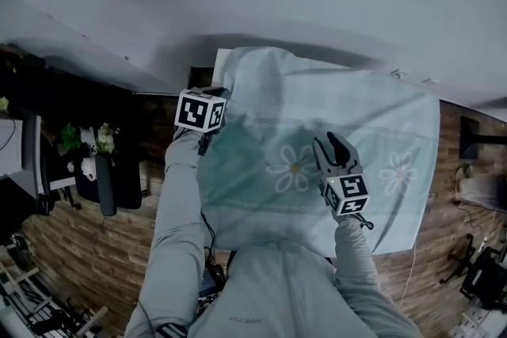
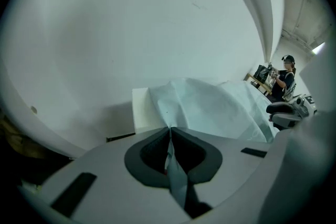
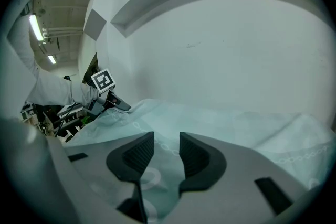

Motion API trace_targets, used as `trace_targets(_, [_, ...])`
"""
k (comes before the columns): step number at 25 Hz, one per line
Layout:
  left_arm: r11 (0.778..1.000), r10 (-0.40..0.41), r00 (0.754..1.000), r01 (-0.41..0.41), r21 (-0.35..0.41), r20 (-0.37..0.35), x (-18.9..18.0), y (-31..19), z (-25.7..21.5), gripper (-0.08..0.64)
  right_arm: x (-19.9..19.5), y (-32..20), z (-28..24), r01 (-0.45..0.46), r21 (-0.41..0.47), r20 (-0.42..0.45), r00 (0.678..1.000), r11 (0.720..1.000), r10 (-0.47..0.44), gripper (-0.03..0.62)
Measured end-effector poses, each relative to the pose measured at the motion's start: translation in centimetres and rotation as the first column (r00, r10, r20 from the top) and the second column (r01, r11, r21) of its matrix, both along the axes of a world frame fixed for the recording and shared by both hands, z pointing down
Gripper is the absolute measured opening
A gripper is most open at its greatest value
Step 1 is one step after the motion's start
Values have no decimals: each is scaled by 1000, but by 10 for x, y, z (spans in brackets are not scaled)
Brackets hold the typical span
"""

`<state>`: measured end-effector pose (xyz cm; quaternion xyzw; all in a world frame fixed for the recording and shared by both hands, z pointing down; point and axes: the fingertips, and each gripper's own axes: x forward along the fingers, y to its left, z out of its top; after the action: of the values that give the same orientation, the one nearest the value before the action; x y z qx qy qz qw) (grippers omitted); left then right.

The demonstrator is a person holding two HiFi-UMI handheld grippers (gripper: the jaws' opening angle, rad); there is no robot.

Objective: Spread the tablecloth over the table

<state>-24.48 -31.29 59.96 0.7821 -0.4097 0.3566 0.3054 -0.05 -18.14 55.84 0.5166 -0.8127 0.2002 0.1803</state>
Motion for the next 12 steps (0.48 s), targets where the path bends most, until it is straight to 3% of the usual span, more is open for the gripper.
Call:
trace_targets(7, [978,-103,988,80,194,112,-60,-46,-68,26,-17,-9,1,21,8,18,1000,1000,-22,152])
trace_targets(12, [956,-103,982,54,287,157,-58,-81,-101,26,-28,-15,0,26,9,19,999,1000,-27,150])
